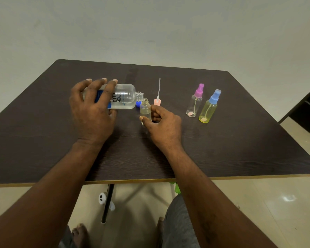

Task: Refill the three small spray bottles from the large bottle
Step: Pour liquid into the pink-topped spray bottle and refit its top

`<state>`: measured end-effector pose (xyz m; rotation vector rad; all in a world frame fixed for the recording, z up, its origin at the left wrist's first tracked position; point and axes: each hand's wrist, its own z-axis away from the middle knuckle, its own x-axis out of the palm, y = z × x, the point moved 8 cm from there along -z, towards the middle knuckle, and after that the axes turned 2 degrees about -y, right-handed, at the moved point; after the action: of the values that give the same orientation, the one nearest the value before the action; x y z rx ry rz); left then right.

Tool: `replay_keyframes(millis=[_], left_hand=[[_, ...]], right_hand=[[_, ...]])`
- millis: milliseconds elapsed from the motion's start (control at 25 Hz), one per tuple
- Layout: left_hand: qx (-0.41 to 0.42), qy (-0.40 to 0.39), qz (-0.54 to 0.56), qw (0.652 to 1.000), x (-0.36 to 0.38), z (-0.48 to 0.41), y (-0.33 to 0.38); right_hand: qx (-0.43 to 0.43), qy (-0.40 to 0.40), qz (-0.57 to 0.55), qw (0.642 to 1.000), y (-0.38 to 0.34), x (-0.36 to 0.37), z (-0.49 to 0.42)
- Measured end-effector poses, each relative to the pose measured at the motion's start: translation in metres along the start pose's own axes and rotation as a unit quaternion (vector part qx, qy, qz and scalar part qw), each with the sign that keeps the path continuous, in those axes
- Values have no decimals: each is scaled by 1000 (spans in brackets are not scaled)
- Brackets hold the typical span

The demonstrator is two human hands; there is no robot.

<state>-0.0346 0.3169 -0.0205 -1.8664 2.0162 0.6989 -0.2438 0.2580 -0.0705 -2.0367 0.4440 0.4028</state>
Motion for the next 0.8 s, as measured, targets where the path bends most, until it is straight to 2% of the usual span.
replay_keyframes(millis=[800], left_hand=[[-1,0,-1,1000,2,0,0]], right_hand=[[7,2,1,1000,-1,-1,0]])
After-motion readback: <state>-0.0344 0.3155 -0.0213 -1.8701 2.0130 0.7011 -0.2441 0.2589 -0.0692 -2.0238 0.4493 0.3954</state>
